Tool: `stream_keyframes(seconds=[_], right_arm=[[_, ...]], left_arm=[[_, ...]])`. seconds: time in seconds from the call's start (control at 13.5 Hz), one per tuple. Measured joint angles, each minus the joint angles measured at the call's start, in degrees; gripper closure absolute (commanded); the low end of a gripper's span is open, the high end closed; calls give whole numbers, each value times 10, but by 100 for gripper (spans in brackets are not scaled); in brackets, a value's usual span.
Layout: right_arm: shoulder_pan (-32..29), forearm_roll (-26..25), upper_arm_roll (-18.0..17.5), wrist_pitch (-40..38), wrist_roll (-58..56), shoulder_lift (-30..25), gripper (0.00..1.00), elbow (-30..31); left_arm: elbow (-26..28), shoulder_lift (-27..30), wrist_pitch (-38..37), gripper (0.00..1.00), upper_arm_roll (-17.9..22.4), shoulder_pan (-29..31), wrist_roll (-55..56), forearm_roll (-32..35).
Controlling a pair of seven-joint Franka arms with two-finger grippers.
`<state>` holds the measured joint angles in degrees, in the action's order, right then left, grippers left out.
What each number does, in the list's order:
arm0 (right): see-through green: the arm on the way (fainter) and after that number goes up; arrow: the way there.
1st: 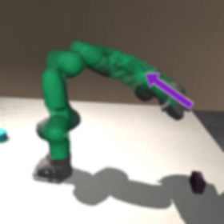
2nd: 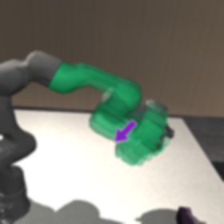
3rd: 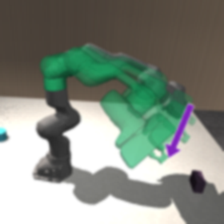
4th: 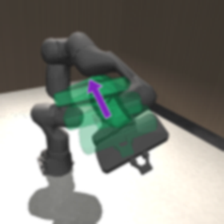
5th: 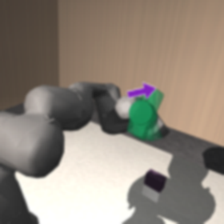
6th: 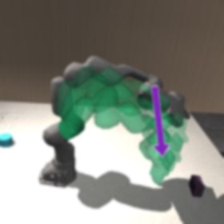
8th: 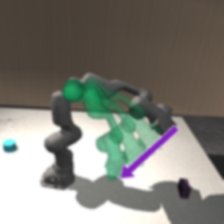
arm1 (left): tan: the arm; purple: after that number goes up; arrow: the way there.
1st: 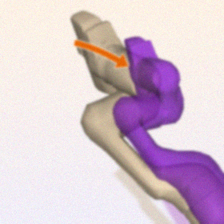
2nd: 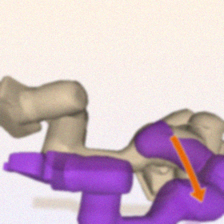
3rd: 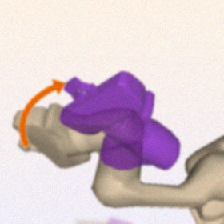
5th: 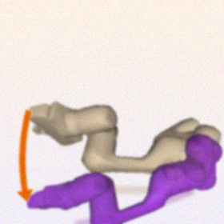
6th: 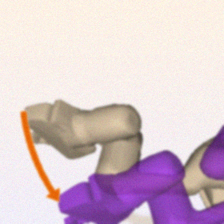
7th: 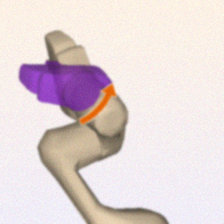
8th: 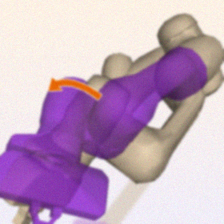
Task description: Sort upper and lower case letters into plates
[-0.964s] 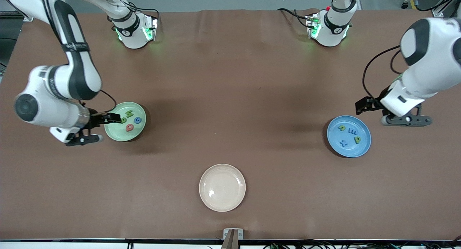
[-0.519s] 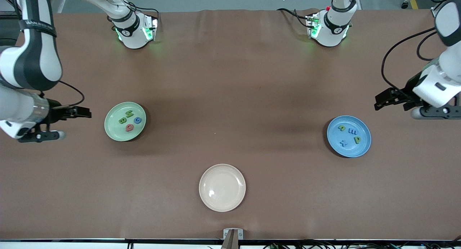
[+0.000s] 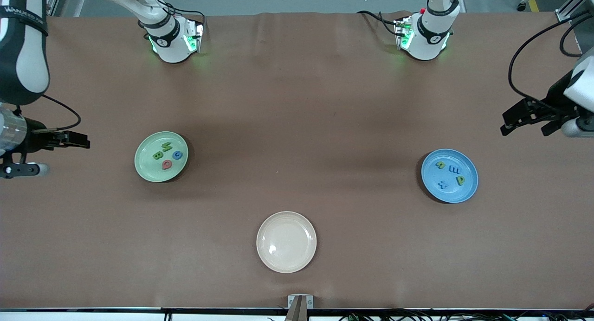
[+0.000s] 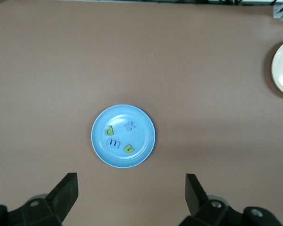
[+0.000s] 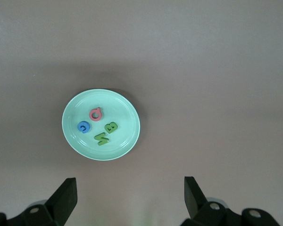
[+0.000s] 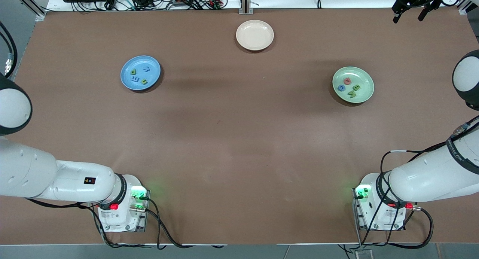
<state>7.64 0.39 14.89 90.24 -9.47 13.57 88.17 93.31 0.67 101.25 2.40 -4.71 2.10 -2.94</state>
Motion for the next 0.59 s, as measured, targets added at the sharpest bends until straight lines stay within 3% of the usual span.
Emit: stream_keyframes(seconds=[0.59], right_arm=[[-2, 1, -2, -4, 2, 0, 0, -29]], left_arm=[[0, 28, -8, 0, 0, 0, 0, 0]])
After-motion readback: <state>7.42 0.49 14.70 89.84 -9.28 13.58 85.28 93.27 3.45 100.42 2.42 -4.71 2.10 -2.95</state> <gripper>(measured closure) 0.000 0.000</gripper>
